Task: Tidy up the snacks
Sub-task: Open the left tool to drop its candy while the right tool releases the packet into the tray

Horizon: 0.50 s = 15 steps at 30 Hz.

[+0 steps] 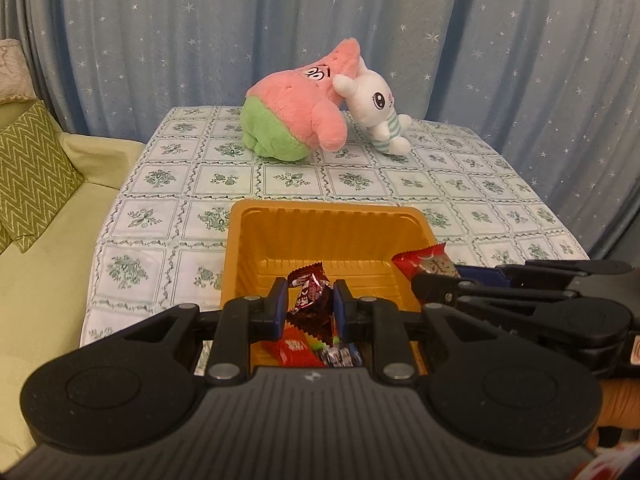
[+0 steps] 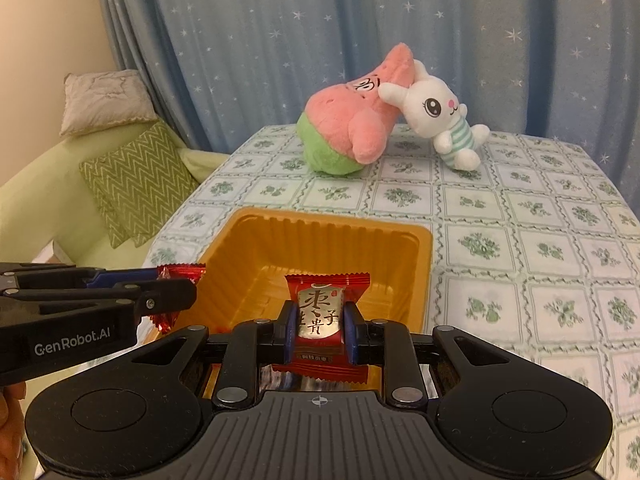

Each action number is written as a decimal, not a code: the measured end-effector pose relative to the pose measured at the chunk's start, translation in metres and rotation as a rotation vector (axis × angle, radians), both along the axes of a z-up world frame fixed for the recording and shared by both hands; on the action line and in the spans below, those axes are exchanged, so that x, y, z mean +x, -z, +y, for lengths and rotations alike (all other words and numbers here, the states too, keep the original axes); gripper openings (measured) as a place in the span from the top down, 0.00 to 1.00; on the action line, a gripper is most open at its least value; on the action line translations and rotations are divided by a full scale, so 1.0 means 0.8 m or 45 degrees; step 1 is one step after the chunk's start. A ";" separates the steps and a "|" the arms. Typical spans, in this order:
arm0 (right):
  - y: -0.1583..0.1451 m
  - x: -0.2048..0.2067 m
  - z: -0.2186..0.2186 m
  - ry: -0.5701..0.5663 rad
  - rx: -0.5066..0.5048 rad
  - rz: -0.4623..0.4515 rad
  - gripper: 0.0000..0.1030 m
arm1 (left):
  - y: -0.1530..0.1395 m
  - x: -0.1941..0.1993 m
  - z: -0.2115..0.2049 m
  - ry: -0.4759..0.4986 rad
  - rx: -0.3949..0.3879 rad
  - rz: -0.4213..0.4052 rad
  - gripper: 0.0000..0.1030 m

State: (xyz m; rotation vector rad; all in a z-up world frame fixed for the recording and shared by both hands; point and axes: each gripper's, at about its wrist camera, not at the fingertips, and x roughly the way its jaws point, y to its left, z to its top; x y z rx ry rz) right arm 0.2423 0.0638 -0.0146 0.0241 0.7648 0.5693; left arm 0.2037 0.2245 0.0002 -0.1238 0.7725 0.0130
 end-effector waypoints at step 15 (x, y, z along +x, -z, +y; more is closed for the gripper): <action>0.020 0.038 -0.005 0.037 0.036 0.034 0.76 | 0.033 0.045 0.003 0.029 0.011 0.009 0.53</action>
